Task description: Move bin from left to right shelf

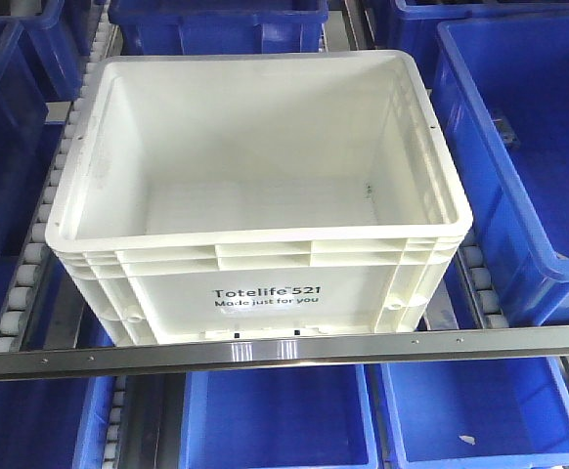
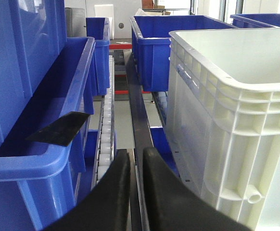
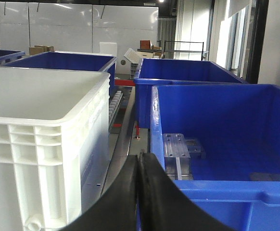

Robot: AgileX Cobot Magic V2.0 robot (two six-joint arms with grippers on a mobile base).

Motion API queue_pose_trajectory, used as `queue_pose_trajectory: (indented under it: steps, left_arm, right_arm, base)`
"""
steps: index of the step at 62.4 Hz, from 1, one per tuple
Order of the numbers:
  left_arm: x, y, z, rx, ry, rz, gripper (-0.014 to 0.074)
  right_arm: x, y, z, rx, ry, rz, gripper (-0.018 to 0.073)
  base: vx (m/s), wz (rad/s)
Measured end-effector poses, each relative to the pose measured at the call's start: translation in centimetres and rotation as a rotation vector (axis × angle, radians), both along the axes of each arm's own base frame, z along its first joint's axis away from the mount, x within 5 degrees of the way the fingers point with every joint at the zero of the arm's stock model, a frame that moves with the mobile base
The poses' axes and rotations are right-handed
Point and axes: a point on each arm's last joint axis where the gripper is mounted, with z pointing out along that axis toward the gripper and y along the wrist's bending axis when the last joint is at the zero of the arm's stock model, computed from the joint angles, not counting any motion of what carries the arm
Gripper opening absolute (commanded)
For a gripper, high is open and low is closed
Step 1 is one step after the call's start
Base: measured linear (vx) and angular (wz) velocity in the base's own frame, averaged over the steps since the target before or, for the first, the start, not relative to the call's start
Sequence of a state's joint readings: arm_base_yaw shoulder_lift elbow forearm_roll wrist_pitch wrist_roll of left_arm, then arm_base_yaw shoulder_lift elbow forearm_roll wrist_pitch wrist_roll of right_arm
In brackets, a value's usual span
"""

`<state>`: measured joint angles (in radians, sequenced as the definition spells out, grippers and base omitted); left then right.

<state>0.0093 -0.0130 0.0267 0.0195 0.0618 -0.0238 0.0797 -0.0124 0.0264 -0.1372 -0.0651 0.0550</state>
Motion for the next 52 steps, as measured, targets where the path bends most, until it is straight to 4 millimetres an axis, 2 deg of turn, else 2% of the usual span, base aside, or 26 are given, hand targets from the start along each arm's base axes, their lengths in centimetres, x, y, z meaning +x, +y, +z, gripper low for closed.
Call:
queue_pose_trajectory:
  steps: [24, 52]
  left_arm:
    - [0.00, 0.00, 0.00, 0.000, 0.000, 0.000, 0.0057]
    - [0.00, 0.00, -0.01, 0.000, 0.001, 0.000, 0.0057]
  right_arm:
    - [0.02, -0.30, 0.00, -0.001, 0.000, -0.055, -0.0009]
    - [0.01, -0.21, 0.01, -0.004, -0.001, -0.039, -0.0009]
  base:
    - [0.00, 0.00]
    - [0.00, 0.00]
